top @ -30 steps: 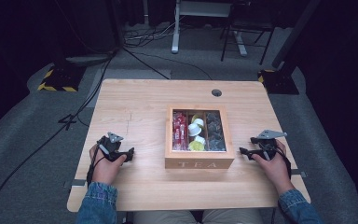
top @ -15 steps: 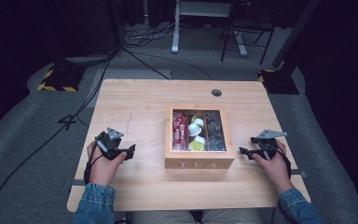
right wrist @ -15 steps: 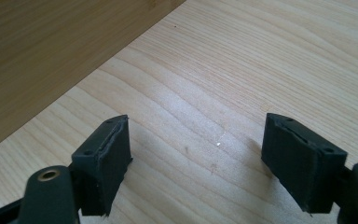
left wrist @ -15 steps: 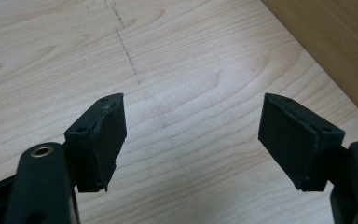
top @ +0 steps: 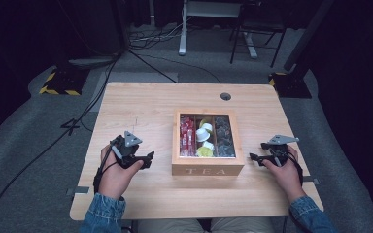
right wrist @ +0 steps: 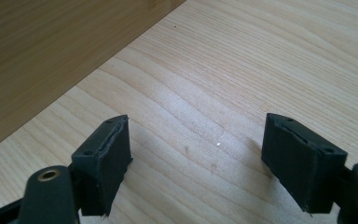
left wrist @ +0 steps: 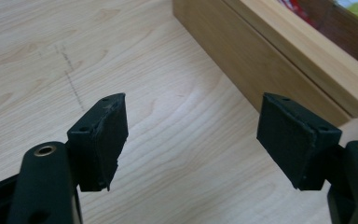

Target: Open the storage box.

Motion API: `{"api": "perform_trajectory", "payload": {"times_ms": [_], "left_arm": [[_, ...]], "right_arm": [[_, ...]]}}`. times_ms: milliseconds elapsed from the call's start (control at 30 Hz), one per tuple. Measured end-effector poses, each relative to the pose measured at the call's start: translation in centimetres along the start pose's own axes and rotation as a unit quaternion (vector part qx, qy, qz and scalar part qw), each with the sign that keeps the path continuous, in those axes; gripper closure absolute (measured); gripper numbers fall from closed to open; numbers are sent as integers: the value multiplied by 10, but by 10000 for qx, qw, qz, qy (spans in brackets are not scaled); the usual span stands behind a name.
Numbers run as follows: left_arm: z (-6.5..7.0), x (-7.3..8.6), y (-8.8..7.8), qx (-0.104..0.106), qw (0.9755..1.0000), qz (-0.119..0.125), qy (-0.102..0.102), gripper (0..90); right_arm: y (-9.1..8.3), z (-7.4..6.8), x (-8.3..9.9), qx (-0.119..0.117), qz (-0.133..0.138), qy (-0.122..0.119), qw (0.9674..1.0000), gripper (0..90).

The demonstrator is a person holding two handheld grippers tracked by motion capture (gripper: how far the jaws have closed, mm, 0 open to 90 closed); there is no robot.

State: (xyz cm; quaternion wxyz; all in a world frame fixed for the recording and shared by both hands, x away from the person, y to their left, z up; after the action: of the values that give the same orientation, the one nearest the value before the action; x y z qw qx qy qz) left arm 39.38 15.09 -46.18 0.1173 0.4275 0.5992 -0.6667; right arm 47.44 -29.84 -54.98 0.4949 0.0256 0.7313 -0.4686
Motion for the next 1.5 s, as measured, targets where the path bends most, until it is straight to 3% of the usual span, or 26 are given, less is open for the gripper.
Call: {"api": "perform_trajectory", "payload": {"times_ms": [67, 267, 633, 933, 1100, 1333, 1500], "left_arm": [[5, -2, -1, 14, 9999, -31, 167, 251], [30, -6, 1, 485, 9984, 15, 293, 250], [64, -3, 14, 1074, 9925, -57, 579, 242], [75, 6, 30, 1088, 9913, -281, 683, 246], [78, 10, 36, 856, 9922, -328, 840, 297], [86, 9, 35, 1046, 9901, -287, 891, 437], [86, 8, 32, 1055, 9906, -312, 817, 488]], "right_arm": [[0, 0, 0, 6, -6, -3, 10000, 237], [0, 0, 0, 8, -7, -5, 10000, 237], [0, 0, 0, 1, -8, -14, 10000, 238], [0, 0, 0, -2, -8, -17, 10000, 238], [0, 0, 0, -2, -8, -16, 10000, 239], [0, 0, 0, -4, -8, -16, 10000, 239], [0, 0, 0, -3, -9, -17, 10000, 239]]}}
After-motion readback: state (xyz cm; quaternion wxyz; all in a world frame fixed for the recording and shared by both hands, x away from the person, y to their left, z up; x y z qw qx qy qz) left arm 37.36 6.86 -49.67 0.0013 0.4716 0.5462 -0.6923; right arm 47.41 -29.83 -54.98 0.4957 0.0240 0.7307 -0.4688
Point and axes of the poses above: each handheld gripper's, and its own axes: y roughly forward along the jaws, x roughly out of its underside, z roughly to its right, the point moved 7 cm from there along y, roughly forward along the jaws, and after that the axes turned 6 degrees about -x, right-handed, at the moved point
